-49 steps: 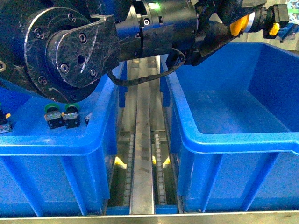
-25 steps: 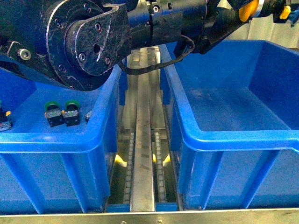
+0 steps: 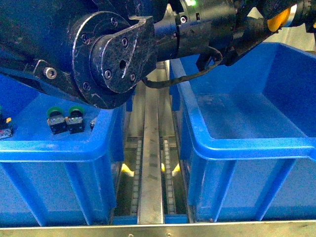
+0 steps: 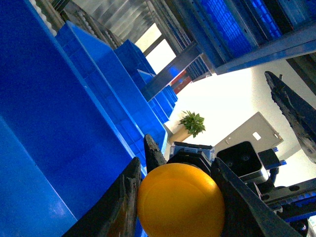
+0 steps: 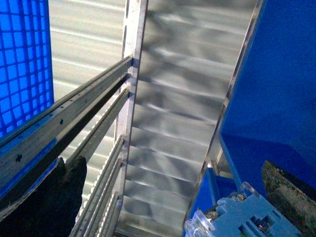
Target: Pick red and yellow buttons and place in box
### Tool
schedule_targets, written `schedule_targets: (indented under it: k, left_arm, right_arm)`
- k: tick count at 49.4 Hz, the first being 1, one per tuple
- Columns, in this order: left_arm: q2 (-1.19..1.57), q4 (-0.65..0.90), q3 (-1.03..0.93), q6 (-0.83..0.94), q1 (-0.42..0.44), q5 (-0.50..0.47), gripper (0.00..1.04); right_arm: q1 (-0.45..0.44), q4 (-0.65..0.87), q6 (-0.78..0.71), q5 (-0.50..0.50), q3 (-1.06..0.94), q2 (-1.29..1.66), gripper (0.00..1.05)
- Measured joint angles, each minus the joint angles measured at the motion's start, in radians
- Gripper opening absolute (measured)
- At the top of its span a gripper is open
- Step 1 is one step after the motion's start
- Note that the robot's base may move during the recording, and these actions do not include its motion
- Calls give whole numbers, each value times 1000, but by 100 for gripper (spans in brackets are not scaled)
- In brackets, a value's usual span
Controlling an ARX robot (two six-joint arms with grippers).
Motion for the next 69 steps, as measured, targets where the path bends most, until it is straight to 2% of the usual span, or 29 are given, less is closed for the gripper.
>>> schedule_targets:
  k: [4,8,17,31,52,60,69]
  left_arm:
    - [0,-11,0,0,0,-2,34]
    - [0,-18,0,0,0,-3,34]
    - [0,-26,5,-2,-5,-3,34]
    - [0,-41,14,-17,-10,-23,34]
    - [-1,-23,15,15,-1,-134,99]
    - [-39,-23,6,9,19,-179,97]
    - [-170,-50,-92,66,64,-230,97]
  right_arm:
    - [0,-8,-1,-2,0,-1,98]
    - [0,-26,-4,0,0,-1,78]
    - [-3,-40,-8,14,-19,-1,41]
    - [-13,-50,-7,14,-21,-5,39]
    - [-21,-44,12,7,-51,-27,38]
    - [-23,-42,15,14,-63,-27,38]
    - [-24,-61,2,34,-69,-30,38]
